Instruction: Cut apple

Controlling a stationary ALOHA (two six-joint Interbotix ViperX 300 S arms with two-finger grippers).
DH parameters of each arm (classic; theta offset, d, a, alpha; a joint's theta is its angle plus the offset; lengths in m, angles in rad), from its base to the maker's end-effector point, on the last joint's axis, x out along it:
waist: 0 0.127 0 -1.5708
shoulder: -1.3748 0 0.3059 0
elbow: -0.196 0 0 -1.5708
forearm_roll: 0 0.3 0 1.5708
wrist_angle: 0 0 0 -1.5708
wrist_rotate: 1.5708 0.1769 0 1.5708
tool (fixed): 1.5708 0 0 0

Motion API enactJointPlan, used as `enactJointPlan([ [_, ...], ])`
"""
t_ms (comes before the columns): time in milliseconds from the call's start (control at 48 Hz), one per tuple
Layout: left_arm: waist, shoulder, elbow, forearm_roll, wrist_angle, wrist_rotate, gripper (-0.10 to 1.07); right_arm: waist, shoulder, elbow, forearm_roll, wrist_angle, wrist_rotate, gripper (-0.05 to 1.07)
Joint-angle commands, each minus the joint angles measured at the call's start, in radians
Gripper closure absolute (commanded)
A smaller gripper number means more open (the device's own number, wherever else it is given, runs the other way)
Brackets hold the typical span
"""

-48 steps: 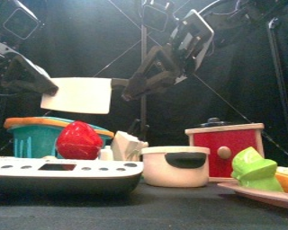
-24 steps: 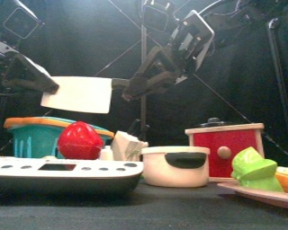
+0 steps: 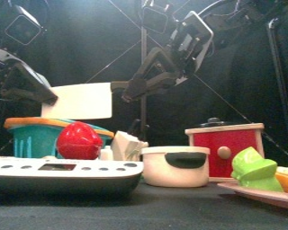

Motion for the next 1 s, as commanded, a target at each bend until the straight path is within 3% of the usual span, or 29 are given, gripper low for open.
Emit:
enactJointPlan([
  [0, 0.003, -0.002, -0.038, -0.005, -0.008, 0.000, 0.60, -0.009, -0.018, -0.015, 0.002, -0.009, -0.002, 0.57],
  [979, 0.006, -0.002, -0.032, -0.006, -0.006, -0.002, 0.60, 0.011, -0.008, -0.023, 0.006, -0.009, -0.002, 0.57],
])
